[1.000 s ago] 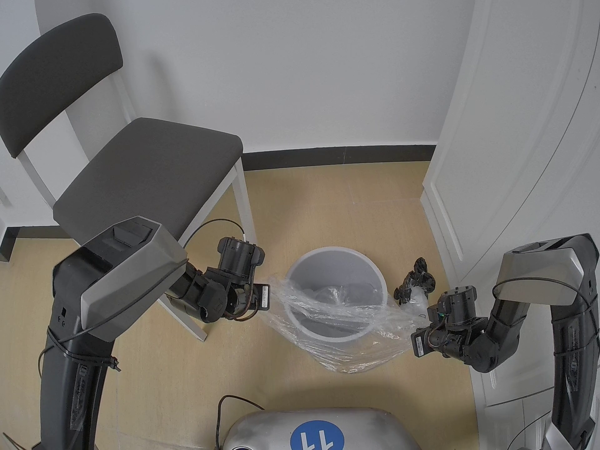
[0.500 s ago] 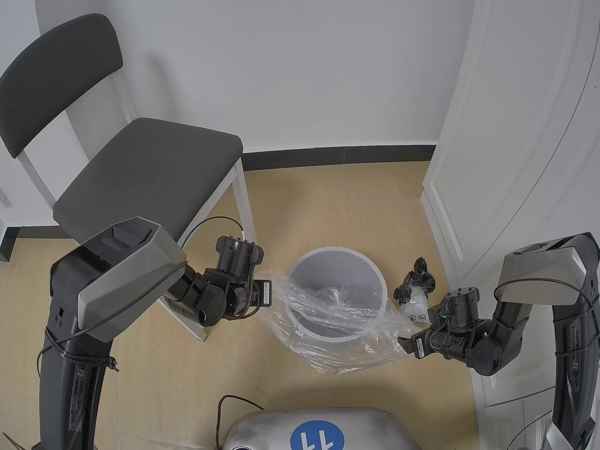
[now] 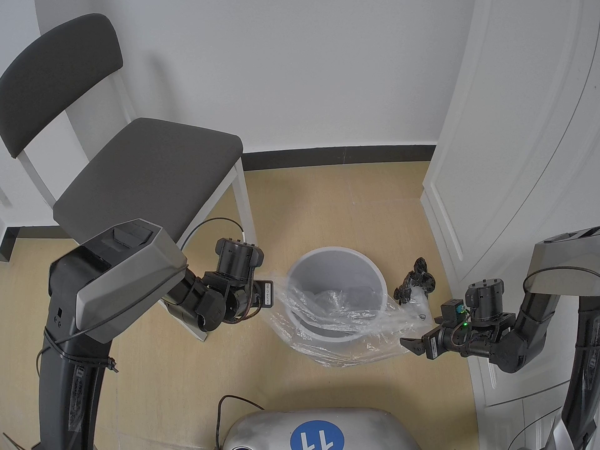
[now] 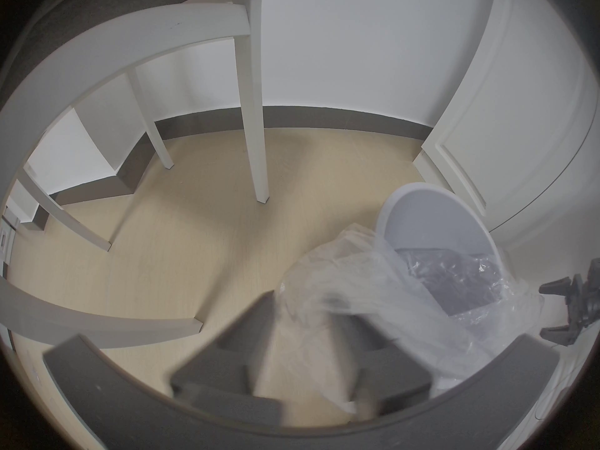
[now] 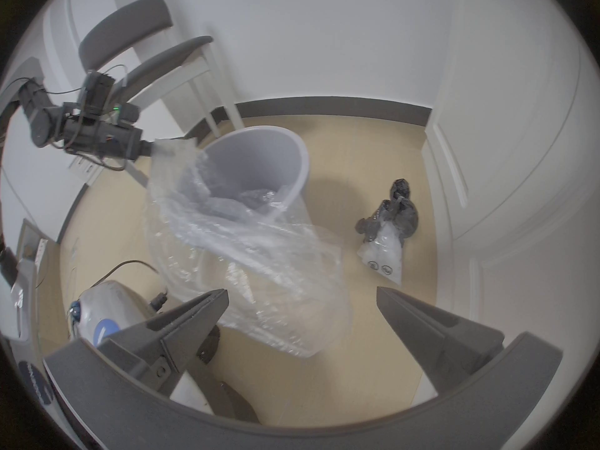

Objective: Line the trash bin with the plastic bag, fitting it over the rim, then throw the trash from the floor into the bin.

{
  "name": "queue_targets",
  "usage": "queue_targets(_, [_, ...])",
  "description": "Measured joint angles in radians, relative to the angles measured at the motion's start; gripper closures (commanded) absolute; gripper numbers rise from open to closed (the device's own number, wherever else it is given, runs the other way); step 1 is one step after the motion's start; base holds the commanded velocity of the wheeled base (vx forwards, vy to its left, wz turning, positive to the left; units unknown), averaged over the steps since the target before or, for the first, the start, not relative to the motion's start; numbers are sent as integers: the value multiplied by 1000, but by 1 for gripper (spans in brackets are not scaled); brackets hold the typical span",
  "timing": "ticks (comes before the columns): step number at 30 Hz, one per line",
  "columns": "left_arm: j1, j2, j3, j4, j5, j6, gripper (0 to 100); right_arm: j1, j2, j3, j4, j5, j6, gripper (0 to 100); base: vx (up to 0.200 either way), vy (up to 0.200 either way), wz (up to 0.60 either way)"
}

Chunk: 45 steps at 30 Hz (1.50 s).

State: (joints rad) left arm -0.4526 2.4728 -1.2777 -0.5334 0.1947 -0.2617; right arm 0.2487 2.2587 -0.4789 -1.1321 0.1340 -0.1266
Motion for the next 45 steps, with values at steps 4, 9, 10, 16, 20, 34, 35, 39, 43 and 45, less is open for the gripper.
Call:
queue_targets(4, [0,0,0,0,0,0,0,-21,-25,30,1,82,-33,0,0,0,0])
queue_targets(9, [4,-10,13,-1,-4,16,0,-36,-51,46,-5,129,-37,0,0,0,0])
queue_targets(10, [6,-15,22,-1,-11,24,0,-34,-56,46,-7,128,-31,0,0,0,0])
queue_targets(16, [20,-89,119,-1,-91,92,0,40,-84,34,-48,41,88,0,0,0,0])
queue_targets(20, [31,-159,201,2,-133,182,0,127,-94,23,-81,-67,158,0,0,0,0])
queue_targets(34, [26,-370,359,-3,-157,270,0,322,-74,-62,-77,-189,11,0,0,0,0])
queue_targets(35, [23,-386,368,-4,-157,271,0,327,-72,-73,-62,-190,-32,0,0,0,0])
queue_targets(39, [5,-465,412,-43,-157,271,0,358,-62,-129,40,-192,-133,0,0,0,0])
queue_targets(43, [-14,-542,469,-171,-156,273,0,388,-41,-194,101,-192,-211,0,0,0,0])
queue_targets(45, [-23,-581,500,-229,-156,273,0,399,-26,-224,117,-189,-251,0,0,0,0])
